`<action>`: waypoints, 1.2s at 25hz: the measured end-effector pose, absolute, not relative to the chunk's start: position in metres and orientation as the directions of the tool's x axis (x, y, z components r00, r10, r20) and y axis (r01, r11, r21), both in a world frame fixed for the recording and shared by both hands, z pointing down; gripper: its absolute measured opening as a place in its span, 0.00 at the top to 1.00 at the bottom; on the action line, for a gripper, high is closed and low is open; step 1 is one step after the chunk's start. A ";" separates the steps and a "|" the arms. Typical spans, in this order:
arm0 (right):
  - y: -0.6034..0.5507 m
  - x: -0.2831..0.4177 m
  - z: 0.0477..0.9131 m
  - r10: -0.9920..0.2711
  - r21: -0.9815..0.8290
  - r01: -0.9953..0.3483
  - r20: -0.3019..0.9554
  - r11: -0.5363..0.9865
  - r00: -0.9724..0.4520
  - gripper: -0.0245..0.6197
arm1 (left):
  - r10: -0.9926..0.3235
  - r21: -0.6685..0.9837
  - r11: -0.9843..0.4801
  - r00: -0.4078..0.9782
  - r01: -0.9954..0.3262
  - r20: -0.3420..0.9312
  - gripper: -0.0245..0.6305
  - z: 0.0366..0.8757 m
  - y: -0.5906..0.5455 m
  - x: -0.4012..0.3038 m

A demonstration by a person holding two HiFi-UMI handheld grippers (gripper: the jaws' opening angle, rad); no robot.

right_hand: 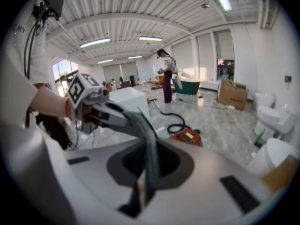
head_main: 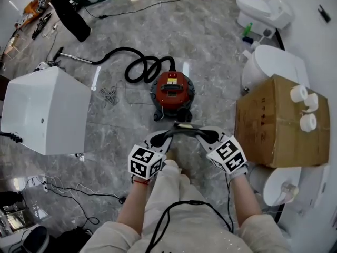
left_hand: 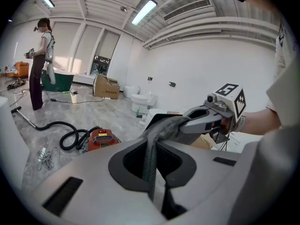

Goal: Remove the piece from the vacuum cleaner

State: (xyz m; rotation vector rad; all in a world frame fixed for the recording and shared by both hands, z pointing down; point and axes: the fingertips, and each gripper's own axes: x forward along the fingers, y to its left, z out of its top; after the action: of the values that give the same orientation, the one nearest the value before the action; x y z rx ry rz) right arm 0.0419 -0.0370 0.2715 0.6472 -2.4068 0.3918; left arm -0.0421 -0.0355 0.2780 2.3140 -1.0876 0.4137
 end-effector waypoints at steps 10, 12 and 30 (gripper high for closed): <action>-0.022 0.039 0.220 -0.369 -0.098 -0.530 0.611 0.842 -0.700 0.93 | -0.630 0.335 -0.538 0.633 -0.773 0.450 0.91 0.226 -0.022 -0.043; -0.020 0.037 0.211 -0.376 -0.087 -0.527 0.604 0.845 -0.702 0.93 | -0.639 0.335 -0.535 0.631 -0.775 0.440 0.91 0.217 -0.021 -0.045; 0.000 0.034 0.155 -0.399 -0.041 -0.516 0.581 0.856 -0.709 0.93 | -0.685 0.313 -0.539 0.623 -0.782 0.378 0.91 0.158 -0.006 -0.048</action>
State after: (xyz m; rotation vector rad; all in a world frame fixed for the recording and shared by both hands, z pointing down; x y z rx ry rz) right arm 0.0344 0.0004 0.1548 0.6648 -2.4524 0.2688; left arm -0.0482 -0.0065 0.1583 2.3951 -1.1579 0.2893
